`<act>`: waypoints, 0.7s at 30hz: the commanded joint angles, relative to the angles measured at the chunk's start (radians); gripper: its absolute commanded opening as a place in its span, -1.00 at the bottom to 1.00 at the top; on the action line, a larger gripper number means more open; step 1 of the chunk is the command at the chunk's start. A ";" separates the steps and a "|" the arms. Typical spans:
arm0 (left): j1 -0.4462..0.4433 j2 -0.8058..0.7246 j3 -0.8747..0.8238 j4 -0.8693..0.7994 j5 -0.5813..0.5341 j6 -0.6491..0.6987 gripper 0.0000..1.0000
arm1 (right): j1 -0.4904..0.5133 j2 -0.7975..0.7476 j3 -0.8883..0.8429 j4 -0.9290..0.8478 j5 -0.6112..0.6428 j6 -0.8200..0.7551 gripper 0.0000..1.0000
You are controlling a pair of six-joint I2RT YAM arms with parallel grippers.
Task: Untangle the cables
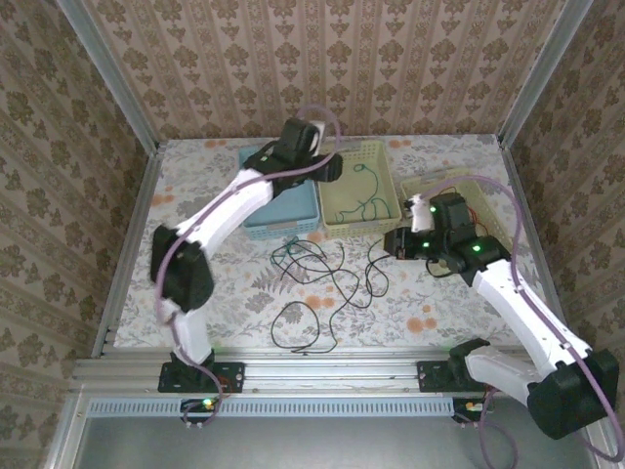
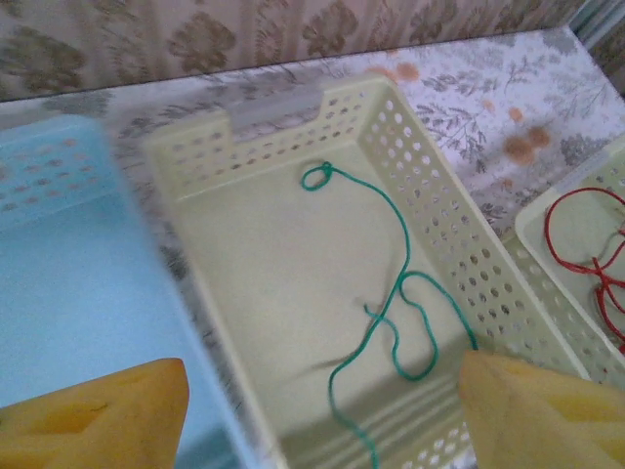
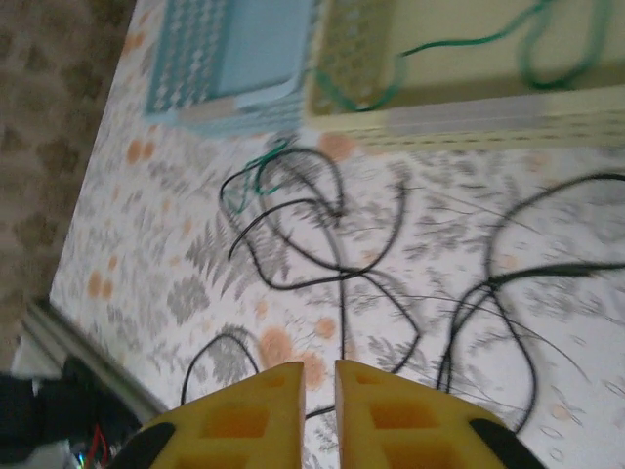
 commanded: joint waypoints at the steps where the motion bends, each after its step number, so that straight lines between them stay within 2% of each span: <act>1: 0.002 -0.178 -0.227 0.019 -0.079 -0.033 0.48 | 0.087 0.061 0.037 0.023 0.028 -0.047 -0.60; 5: 0.000 -0.360 -0.495 -0.007 -0.053 -0.056 0.44 | 0.103 0.112 0.036 0.081 0.046 -0.008 -0.61; 10: -0.003 -0.436 -0.672 -0.023 0.047 -0.054 0.37 | 0.085 0.158 0.066 0.086 0.049 -0.007 -0.62; 14: -0.008 -0.389 -0.683 -0.029 0.068 -0.035 0.26 | 0.071 0.168 0.060 0.083 0.046 0.009 -0.62; 21: -0.021 -0.269 -0.629 -0.011 -0.012 0.024 0.09 | 0.054 0.144 0.032 0.074 0.053 0.018 -0.63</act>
